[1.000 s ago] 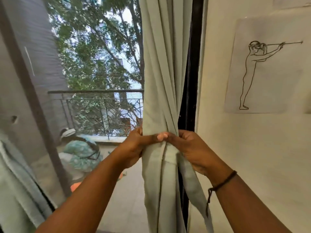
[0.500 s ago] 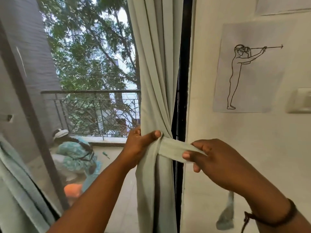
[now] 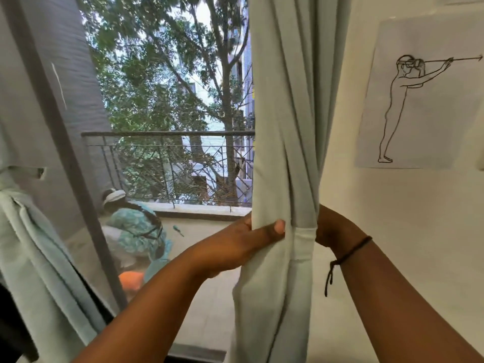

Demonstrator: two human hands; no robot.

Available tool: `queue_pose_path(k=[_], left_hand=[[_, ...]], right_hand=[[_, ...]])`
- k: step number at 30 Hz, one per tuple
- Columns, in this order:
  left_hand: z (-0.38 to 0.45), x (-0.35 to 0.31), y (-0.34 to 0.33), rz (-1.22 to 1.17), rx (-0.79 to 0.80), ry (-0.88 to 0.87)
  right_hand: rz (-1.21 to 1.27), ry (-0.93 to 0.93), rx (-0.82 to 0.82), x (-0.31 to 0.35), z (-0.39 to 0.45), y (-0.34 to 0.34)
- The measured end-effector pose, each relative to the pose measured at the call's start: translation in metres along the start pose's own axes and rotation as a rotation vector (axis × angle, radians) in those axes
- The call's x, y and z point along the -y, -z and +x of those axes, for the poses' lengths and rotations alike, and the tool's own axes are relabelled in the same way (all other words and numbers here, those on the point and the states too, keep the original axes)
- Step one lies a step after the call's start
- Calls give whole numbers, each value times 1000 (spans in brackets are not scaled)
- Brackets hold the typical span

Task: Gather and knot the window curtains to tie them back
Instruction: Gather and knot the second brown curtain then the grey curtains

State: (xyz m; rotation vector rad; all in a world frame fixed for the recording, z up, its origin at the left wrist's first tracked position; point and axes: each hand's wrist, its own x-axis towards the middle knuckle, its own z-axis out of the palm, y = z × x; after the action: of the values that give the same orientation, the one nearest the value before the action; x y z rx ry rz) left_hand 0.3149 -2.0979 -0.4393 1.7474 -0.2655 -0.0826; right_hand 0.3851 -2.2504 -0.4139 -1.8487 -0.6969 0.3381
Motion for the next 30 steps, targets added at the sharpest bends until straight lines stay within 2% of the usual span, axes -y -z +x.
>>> queue_pose_path(k=[3, 5, 8, 10, 11, 12, 13, 14, 16, 19, 20, 22, 25, 27, 30], left_hand=[[-12, -15, 10, 377, -41, -1], [-21, -17, 14, 588, -89, 43], [-35, -16, 19, 1007, -262, 64], [-42, -18, 27, 1253, -368, 90], [-44, -19, 33, 1344, -419, 102], [-45, -18, 40, 1429, -478, 74], [-46, -17, 48, 1495, -538, 10], [-45, -14, 57, 1519, -567, -58], [-41, -8, 70, 1395, -486, -111], [-38, 2, 91, 869, -384, -91], [-36, 7, 99, 796, -388, -93], [-33, 15, 111, 868, -407, -111], [-29, 20, 129, 983, -407, -154], [-24, 20, 144, 1017, -301, -128], [-17, 18, 178, 864, -170, -130]], right_hand=[[-25, 30, -6, -4, 1, -14], [168, 33, -14, -13, 5, -29], [216, -42, -96, -8, 15, -39], [251, -77, -85, 0, 15, -45], [339, -148, -104, 10, 18, -48], [449, -191, -156, 19, 22, -51], [404, -186, -185, 28, 26, -56], [378, -172, -227, 33, 32, -59], [335, -96, -336, 43, 34, -69], [676, 96, -561, 43, 32, -101], [706, 182, -594, 40, 33, -115], [478, 297, -668, 43, 31, -147], [164, 198, -803, 36, 44, -171], [95, 97, -824, 37, 52, -169], [16, 5, -876, 35, 61, -163]])
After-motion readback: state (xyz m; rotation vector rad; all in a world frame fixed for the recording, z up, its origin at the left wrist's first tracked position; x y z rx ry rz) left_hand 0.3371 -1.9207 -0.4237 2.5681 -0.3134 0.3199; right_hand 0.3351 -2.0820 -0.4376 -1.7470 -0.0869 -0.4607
